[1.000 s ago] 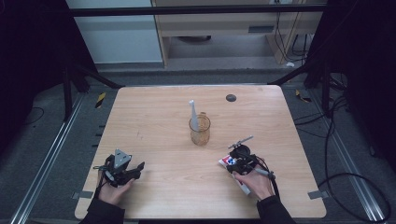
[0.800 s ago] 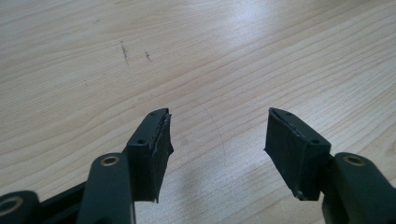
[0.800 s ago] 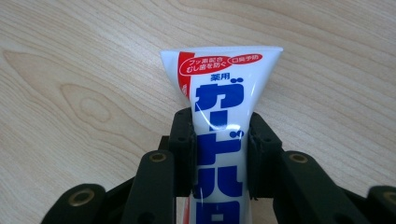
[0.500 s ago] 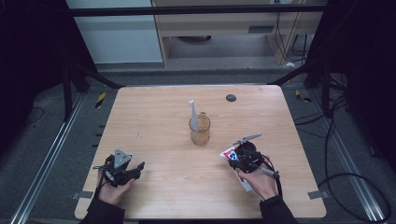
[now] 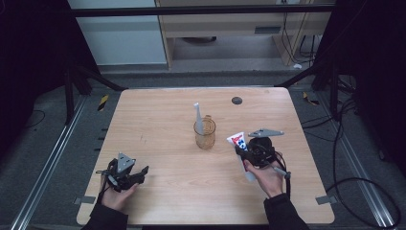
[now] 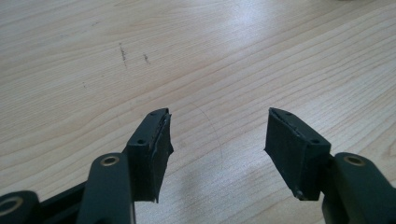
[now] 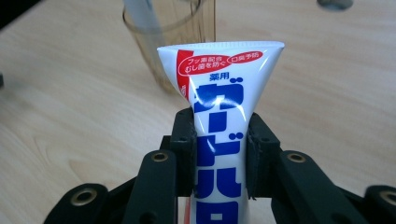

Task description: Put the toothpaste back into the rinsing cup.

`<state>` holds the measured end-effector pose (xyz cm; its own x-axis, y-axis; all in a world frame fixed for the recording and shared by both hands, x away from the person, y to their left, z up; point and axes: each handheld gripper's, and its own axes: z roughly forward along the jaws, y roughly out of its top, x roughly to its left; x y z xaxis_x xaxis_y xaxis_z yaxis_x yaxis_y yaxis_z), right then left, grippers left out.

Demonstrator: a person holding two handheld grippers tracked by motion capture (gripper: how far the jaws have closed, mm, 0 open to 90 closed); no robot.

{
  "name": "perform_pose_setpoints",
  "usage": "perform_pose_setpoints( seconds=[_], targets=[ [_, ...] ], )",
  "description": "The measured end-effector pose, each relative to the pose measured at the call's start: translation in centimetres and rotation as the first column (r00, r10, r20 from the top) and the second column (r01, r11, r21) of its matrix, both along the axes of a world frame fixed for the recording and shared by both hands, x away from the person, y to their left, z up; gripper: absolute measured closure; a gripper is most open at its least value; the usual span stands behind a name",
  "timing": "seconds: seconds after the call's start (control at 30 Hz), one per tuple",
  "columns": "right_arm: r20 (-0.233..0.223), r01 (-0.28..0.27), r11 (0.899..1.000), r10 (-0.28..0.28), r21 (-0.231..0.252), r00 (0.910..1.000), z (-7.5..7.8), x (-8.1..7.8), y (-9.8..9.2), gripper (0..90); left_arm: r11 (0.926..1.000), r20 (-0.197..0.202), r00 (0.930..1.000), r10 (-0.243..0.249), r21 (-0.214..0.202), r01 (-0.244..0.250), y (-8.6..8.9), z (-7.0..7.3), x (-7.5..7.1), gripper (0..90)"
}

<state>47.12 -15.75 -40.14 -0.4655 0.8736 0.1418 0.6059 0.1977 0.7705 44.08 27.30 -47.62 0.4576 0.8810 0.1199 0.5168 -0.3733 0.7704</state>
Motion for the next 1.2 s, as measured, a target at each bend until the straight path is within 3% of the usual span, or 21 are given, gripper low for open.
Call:
perform_pose_setpoints(
  seconds=[0.13, 0.3, 0.5, 0.63, 0.83, 0.97, 1.2],
  targets=[
    [0.082, 0.034, 0.998, -0.038, 0.056, 0.9959, 1.0, 0.6, 0.1, 69.5, 1.0, 0.004, 1.0, 0.001, -0.004, -0.001, 0.0, 0.0, 0.0, 40.0],
    [0.162, 0.072, 0.989, -0.093, 0.131, 0.9823, 2.0, 1.4, 0.3, 69.4, 0.9999, 0.01, 0.9999, 0.007, -0.01, -0.007, 0.1, 0.1, -0.1, 40.0],
    [0.249, 0.113, 0.972, -0.164, 0.204, 0.9547, 2.6, 2.6, 0.7, 69.5, 0.9998, 0.02, 0.9998, 0.008, -0.016, -0.008, 0.0, 0.2, -0.1, 40.1],
    [0.279, 0.13, 0.965, -0.193, 0.228, 0.9407, 2.5, 3.5, 0.9, 69.4, 0.9997, 0.019, 0.9997, 0.013, -0.02, -0.013, 0.1, 0.2, -0.1, 40.3],
    [0.332, 0.151, 0.947, -0.244, 0.282, 0.9112, 2.7, 4.8, 1.2, 69.4, 0.9996, 0.023, 0.9996, 0.016, -0.023, -0.015, 0.2, 0.2, 0.0, 40.6],
    [0.348, 0.153, 0.941, -0.258, 0.301, 0.9013, 3.1, 5.6, 1.7, 69.4, 0.9993, 0.022, 0.9995, 0.021, -0.03, -0.02, 0.2, 0.2, 0.1, 40.6],
    [0.389, 0.142, 0.94, -0.262, 0.311, 0.8831, 3.5, 6.5, 3.0, 69.4, 0.9992, 0.027, 0.9994, 0.022, -0.034, -0.022, 0.2, 0.3, 0.0, 40.4]
  ],
)
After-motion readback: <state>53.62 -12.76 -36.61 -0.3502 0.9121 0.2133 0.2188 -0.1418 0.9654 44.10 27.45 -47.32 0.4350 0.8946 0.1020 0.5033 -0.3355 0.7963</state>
